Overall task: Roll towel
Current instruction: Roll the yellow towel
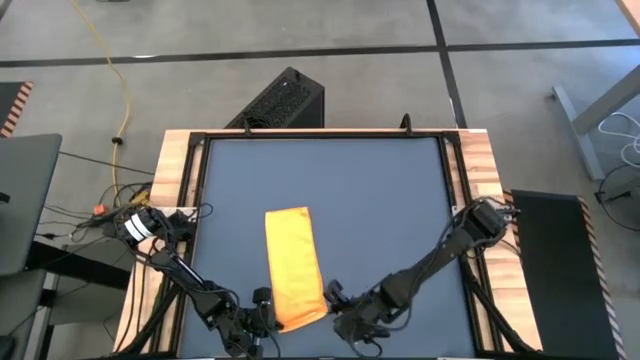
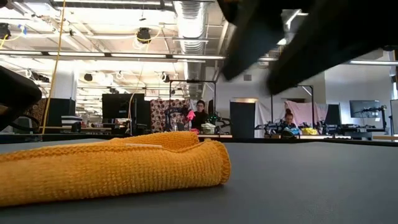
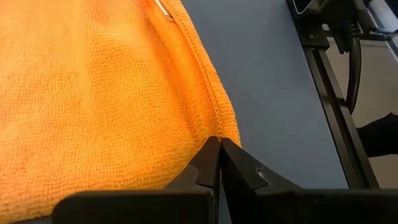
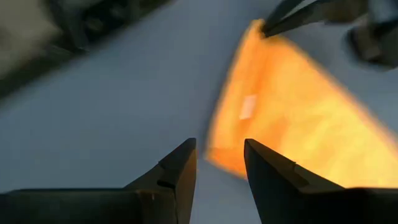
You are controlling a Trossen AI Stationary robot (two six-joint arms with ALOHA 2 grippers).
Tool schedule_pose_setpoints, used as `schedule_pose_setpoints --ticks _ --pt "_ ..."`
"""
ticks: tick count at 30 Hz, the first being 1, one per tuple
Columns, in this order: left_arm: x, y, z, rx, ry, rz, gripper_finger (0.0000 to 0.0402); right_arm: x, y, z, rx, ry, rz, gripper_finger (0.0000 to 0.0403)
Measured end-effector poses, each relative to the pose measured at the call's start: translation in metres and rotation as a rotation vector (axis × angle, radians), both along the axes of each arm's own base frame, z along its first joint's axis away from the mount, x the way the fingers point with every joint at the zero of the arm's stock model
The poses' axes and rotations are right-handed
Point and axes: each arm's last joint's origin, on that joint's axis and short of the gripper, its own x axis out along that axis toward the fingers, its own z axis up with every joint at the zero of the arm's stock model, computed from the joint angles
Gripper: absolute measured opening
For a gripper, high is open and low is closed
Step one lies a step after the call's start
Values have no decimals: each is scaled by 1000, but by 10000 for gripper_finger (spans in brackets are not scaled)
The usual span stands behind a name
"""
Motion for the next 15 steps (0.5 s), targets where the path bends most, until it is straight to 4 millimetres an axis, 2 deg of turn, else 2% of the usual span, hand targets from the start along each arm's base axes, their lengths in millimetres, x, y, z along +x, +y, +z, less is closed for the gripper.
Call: schedule_pose_setpoints --ticks 2,7,15 --pt "0 0 0 -4 1 -2 0 3 5 -9 -79 -57 12 162" --pt "1 0 0 -13 4 -2 0 13 7 -26 -57 -75 1 162" --pt "1 0 0 -24 7 -3 0 16 1 -29 -15 -48 -44 162"
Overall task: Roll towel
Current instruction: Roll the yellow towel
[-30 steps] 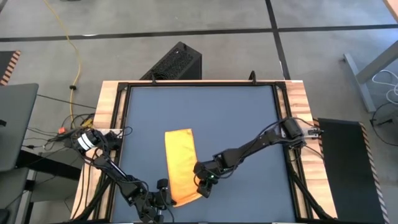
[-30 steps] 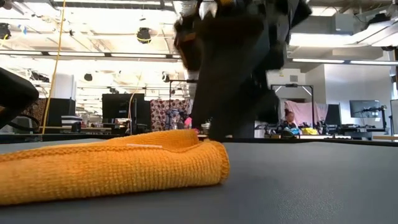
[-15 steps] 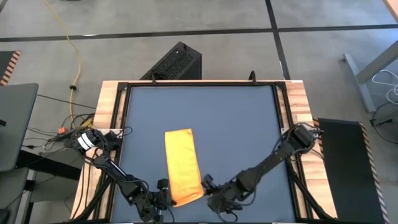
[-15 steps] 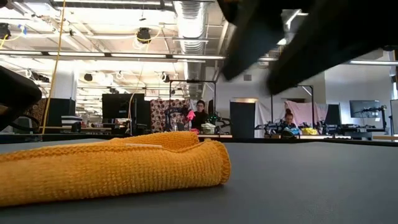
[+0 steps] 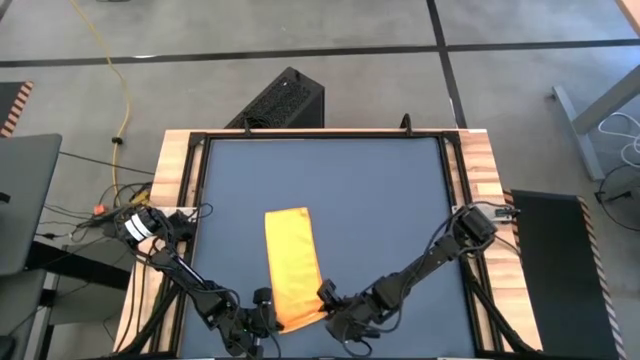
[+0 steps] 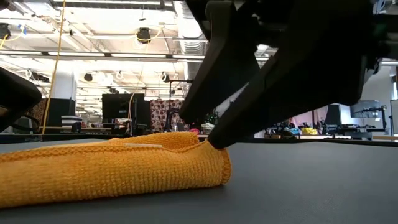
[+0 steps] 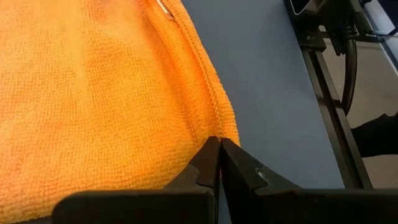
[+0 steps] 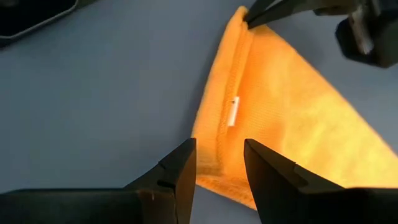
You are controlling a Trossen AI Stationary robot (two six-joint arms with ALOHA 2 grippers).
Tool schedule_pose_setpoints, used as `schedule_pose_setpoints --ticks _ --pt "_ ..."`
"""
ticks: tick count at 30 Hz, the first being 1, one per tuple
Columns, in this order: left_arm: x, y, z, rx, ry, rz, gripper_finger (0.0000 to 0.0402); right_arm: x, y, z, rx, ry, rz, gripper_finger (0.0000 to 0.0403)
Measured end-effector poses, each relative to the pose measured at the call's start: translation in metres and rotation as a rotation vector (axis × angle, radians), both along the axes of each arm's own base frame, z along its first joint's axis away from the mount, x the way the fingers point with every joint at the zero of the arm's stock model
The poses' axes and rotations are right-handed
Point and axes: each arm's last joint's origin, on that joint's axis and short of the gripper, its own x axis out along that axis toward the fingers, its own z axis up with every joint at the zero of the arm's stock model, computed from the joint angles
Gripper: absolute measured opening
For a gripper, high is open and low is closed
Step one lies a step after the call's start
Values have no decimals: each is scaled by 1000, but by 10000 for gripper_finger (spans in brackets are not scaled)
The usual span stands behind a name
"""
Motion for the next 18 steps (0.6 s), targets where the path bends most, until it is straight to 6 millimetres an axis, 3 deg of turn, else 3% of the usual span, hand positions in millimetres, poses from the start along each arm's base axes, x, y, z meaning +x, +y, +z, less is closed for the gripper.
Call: schedule_pose_setpoints --ticks 7,12,18 --pt "0 0 0 0 0 1 0 2 -3 0 65 21 -26 162" --pt "0 0 0 2 -3 1 0 4 1 -22 110 78 -30 162" --pt "0 0 0 -1 -2 0 0 7 1 -23 92 24 -84 152"
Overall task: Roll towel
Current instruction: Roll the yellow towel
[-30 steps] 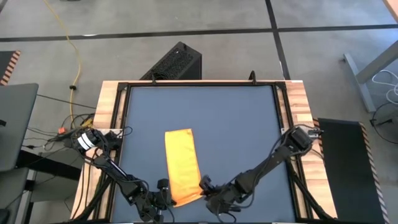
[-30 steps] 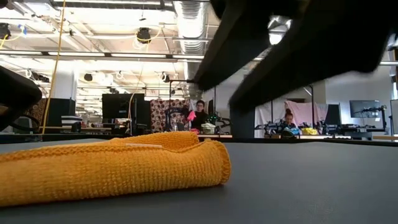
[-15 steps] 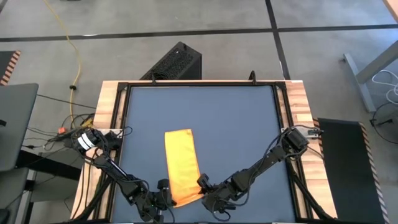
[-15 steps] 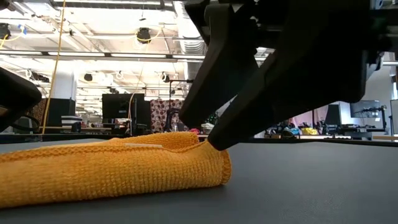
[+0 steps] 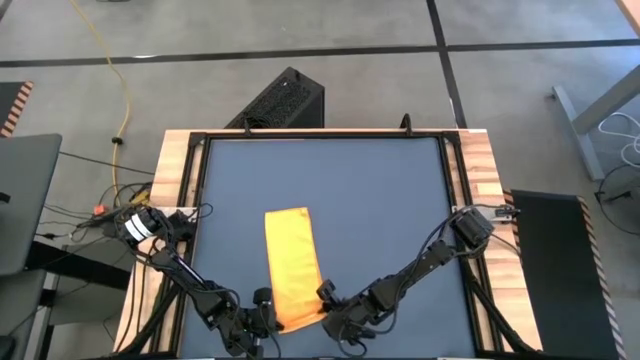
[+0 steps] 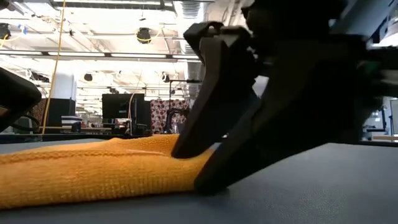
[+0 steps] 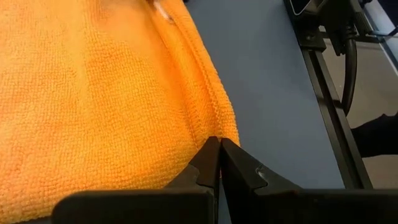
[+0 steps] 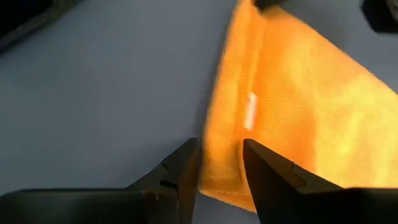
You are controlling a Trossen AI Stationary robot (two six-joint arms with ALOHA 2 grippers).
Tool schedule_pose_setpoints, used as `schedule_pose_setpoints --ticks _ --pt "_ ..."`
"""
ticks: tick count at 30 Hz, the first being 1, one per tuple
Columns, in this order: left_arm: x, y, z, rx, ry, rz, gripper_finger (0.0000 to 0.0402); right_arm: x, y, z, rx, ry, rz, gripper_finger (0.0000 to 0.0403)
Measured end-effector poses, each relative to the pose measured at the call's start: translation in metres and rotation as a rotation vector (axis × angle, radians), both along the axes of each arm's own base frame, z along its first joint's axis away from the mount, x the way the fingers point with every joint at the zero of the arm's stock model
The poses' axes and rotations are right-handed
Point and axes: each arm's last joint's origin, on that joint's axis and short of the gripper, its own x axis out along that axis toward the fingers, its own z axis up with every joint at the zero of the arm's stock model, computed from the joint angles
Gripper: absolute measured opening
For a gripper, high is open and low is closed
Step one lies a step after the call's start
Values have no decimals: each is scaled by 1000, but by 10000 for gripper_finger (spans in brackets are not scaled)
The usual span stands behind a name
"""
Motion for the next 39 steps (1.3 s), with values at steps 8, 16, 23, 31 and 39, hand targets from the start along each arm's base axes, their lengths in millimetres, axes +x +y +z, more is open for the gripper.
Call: schedule_pose_setpoints --ticks 8,16,23,31,39 --pt "0 0 0 7 -1 -8 0 2 -2 -6 122 48 -104 97" --pt "-2 0 4 78 -37 -52 0 0 -1 -6 305 133 -183 19" --pt "-1 -1 6 73 -52 -47 0 8 -11 -5 578 316 -197 19" --pt "-1 -3 9 43 -65 -50 0 19 -31 -5 849 539 -234 19" --pt "-20 2 56 156 -192 -22 0 24 -36 -4 920 561 -270 22"
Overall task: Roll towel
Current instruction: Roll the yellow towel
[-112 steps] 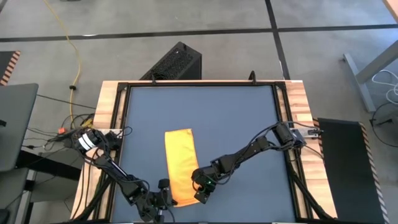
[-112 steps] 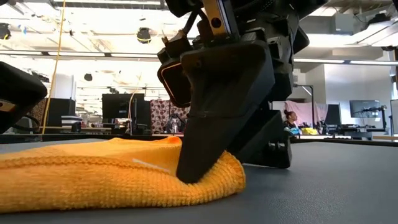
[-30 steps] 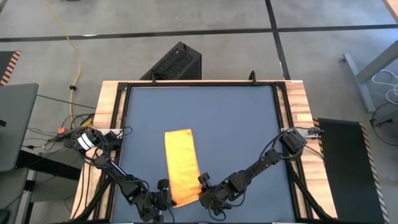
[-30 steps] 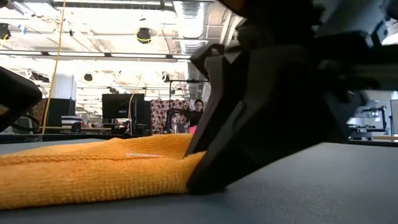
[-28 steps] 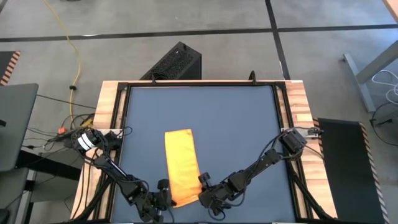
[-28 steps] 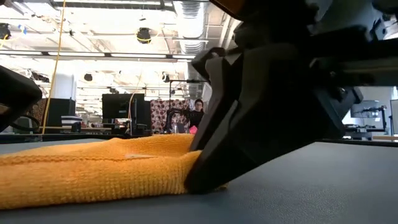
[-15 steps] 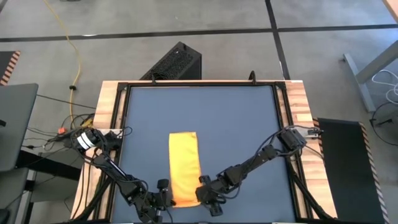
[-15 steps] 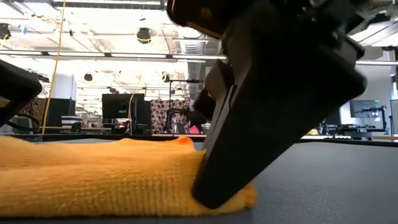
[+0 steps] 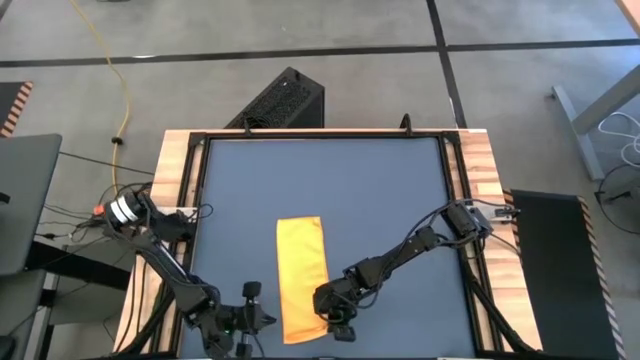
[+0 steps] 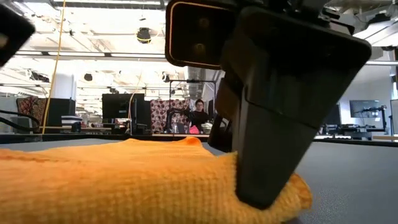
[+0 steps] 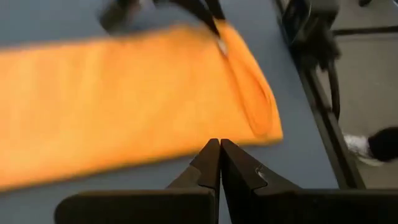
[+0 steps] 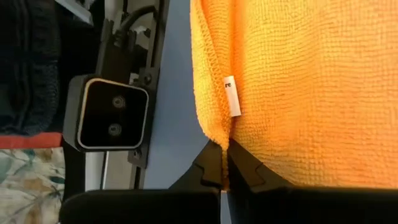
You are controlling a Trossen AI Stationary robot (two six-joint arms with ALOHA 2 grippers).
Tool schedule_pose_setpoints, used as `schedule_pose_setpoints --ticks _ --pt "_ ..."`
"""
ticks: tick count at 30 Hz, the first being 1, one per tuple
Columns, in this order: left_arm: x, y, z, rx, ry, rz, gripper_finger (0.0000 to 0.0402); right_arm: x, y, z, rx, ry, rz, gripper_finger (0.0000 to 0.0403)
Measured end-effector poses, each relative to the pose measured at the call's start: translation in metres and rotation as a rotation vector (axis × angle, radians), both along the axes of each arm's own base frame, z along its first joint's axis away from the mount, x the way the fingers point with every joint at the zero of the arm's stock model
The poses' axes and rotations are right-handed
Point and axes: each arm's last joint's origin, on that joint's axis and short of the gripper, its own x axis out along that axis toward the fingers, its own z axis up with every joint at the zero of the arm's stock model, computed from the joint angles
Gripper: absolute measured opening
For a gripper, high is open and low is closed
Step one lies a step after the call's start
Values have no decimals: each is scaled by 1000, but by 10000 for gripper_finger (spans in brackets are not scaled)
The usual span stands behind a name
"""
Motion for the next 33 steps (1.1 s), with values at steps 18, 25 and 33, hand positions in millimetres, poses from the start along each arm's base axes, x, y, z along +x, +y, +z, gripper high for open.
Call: schedule_pose_setpoints --ticks 18,25,33 --pt "29 1 -5 -61 19 -288 1 8 -11 3 92 82 -145 22" --pt "31 -3 -8 -82 12 -352 20 9 -12 3 95 86 -159 22" --pt "42 -6 -29 -142 28 -391 2 9 -12 3 99 88 -168 22"
